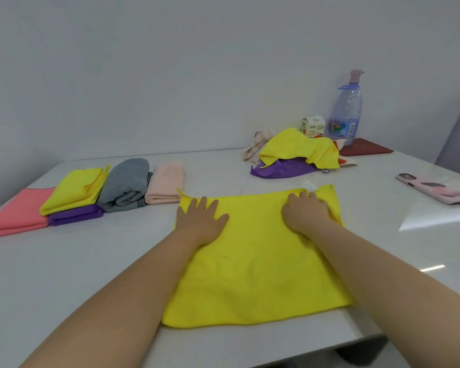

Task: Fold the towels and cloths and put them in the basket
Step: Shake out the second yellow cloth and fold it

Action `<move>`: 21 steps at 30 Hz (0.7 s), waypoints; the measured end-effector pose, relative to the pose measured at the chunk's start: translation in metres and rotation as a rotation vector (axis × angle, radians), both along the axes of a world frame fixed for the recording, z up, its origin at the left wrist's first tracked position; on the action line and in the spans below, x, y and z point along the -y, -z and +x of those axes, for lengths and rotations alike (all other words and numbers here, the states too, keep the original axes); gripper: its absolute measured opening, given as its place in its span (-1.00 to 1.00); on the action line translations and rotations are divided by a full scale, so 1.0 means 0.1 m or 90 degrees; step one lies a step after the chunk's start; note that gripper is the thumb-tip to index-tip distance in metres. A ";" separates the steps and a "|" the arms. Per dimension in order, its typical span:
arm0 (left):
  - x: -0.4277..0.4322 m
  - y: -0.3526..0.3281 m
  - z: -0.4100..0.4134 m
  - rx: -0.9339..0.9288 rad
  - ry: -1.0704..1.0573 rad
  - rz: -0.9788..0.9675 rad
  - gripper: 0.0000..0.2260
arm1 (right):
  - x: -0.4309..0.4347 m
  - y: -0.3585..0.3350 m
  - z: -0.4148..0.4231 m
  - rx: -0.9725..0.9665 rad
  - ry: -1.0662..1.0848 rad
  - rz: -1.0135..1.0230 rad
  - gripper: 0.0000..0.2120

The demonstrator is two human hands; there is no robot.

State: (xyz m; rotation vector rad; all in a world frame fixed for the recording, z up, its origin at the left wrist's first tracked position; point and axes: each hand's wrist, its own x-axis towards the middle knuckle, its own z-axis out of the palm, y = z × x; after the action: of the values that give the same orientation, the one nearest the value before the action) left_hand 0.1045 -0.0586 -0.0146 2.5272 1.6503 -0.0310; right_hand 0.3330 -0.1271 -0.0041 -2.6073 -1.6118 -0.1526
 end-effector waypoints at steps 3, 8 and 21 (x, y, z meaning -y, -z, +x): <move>-0.03 -0.01 -0.02 0.000 -0.013 -0.003 -0.40 | 0.01 0.03 0.18 -0.040 0.020 -0.012 -0.57; -0.02 -0.01 -0.06 -0.009 -0.008 -0.007 -0.39 | 0.02 0.02 0.24 -0.096 0.017 -0.062 -0.48; 0.13 -0.06 -0.16 -0.033 -0.007 0.111 -0.54 | 0.09 -0.01 0.29 -0.115 0.273 0.213 -0.50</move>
State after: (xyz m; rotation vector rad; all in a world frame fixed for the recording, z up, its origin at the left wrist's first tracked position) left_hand 0.0888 -0.0711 -0.0089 2.6633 1.7589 0.0502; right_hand 0.3616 -0.1358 -0.0033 -2.5667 -0.8677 -0.1849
